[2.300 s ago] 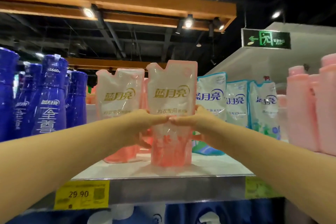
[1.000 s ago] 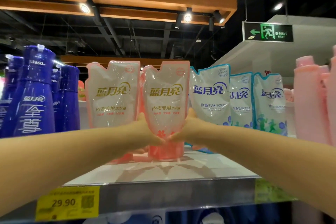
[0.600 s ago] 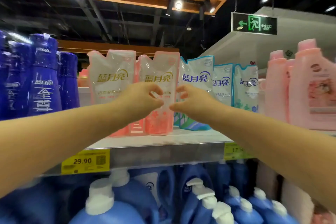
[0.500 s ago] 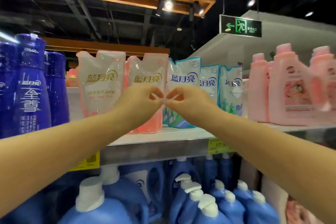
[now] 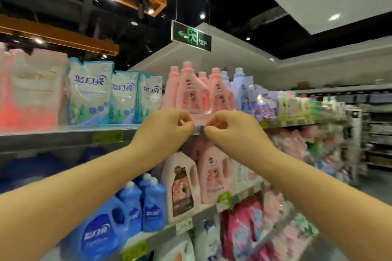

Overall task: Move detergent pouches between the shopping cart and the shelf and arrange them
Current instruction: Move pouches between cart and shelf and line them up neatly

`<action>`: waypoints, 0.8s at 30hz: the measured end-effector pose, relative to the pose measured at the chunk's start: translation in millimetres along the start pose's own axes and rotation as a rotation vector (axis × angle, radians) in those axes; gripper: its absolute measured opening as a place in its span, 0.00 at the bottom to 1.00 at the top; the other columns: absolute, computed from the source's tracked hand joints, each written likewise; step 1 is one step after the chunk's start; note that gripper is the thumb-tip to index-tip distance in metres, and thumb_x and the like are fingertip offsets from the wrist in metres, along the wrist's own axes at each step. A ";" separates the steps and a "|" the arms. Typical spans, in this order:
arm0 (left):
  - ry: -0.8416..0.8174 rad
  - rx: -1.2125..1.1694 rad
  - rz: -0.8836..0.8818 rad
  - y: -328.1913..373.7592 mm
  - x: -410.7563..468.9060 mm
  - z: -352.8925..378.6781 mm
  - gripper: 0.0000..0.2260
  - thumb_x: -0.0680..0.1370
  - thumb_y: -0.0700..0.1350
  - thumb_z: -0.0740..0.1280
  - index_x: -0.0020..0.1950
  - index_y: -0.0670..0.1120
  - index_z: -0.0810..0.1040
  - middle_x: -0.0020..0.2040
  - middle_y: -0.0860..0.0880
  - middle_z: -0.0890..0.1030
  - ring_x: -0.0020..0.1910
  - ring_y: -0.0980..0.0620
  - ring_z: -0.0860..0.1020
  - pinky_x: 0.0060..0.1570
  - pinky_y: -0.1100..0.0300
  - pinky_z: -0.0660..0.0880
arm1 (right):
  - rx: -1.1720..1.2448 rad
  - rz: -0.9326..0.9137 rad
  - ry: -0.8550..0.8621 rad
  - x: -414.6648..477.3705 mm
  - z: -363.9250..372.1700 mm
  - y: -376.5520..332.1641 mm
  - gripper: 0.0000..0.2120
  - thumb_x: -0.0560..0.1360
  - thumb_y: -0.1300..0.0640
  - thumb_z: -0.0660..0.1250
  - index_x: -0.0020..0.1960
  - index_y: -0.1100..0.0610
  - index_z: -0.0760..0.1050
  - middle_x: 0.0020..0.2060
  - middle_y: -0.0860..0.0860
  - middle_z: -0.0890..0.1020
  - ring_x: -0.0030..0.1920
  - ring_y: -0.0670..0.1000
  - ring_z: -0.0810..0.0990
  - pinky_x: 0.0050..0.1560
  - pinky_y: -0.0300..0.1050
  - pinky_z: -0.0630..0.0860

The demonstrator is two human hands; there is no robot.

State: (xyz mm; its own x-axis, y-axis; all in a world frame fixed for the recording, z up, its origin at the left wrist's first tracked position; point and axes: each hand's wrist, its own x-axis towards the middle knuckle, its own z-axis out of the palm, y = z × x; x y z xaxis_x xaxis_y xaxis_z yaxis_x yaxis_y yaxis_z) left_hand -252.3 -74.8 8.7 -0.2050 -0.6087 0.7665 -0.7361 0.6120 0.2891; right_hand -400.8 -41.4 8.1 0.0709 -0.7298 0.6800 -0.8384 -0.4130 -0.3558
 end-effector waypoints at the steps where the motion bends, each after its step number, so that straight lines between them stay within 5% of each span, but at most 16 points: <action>1: -0.023 -0.046 0.010 29.1 -6.2 20.2 0.07 0.76 0.46 0.63 0.43 0.49 0.81 0.33 0.54 0.77 0.40 0.51 0.77 0.41 0.59 0.70 | -0.026 0.045 -0.006 -21.2 -22.7 22.6 0.04 0.73 0.52 0.64 0.40 0.47 0.76 0.37 0.44 0.79 0.43 0.48 0.78 0.46 0.44 0.75; 5: -0.180 -0.194 0.095 150.6 -27.7 100.6 0.08 0.76 0.47 0.63 0.41 0.49 0.81 0.32 0.54 0.78 0.36 0.53 0.77 0.39 0.58 0.70 | -0.144 0.272 -0.015 -105.6 -110.9 111.8 0.03 0.73 0.52 0.64 0.41 0.48 0.76 0.37 0.44 0.79 0.43 0.49 0.78 0.46 0.45 0.76; 10: -0.328 -0.316 0.213 273.8 -53.5 192.9 0.10 0.77 0.48 0.62 0.41 0.46 0.80 0.36 0.49 0.80 0.41 0.50 0.77 0.40 0.58 0.64 | -0.289 0.504 0.019 -200.2 -198.0 202.5 0.05 0.74 0.52 0.64 0.44 0.51 0.77 0.39 0.46 0.77 0.47 0.50 0.78 0.47 0.45 0.76; 13: -0.445 -0.400 0.264 322.9 -69.9 252.4 0.10 0.76 0.48 0.63 0.36 0.50 0.77 0.34 0.49 0.79 0.40 0.47 0.77 0.41 0.56 0.70 | -0.348 0.632 0.053 -245.9 -225.5 249.0 0.07 0.74 0.52 0.63 0.47 0.52 0.79 0.41 0.47 0.79 0.48 0.49 0.78 0.49 0.45 0.74; 19: -0.620 -0.520 0.293 384.0 -102.8 392.9 0.09 0.77 0.48 0.63 0.39 0.48 0.78 0.32 0.52 0.76 0.41 0.47 0.76 0.38 0.57 0.67 | -0.381 0.859 0.079 -311.0 -222.3 363.6 0.07 0.73 0.54 0.64 0.47 0.52 0.79 0.45 0.47 0.82 0.50 0.50 0.78 0.52 0.46 0.74; 24: -0.862 -0.535 0.182 395.8 -142.6 531.6 0.08 0.76 0.48 0.63 0.50 0.48 0.79 0.47 0.45 0.81 0.51 0.43 0.77 0.49 0.56 0.70 | -0.245 1.186 0.117 -367.9 -176.3 473.7 0.09 0.73 0.54 0.65 0.52 0.51 0.78 0.46 0.47 0.81 0.49 0.49 0.77 0.51 0.43 0.72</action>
State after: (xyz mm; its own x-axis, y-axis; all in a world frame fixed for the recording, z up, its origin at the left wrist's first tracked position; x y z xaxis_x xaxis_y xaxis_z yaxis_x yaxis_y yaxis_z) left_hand -857.3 -14.2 -291.0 -0.8329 -0.5108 0.2130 -0.3077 0.7473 0.5890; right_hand -919.3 127.5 -297.6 -0.8472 -0.5262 0.0731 -0.4309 0.6001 -0.6739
